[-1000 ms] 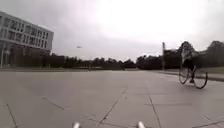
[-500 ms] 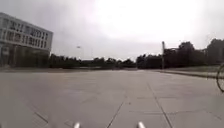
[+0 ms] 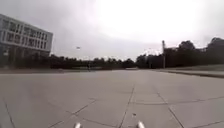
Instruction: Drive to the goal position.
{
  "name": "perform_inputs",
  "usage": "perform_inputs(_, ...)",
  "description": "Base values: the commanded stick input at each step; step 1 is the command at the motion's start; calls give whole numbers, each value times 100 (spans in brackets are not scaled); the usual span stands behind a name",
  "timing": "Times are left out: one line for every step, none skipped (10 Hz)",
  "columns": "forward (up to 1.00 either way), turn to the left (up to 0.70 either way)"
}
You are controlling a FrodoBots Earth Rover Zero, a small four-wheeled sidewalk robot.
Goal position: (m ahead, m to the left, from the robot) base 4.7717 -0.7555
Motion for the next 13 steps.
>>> perform_inputs(85, -13)
perform_inputs(85, -20)
perform_inputs(85, -23)
perform_inputs(85, -23)
perform_inputs(85, -23)
perform_inputs(85, -23)
perform_inputs(85, -23)
perform_inputs(85, -23)
perform_inputs(85, -20)
perform_inputs(85, -9)
perform_inputs(85, -1)
perform_inputs(85, 0)
perform_inputs(85, 0)
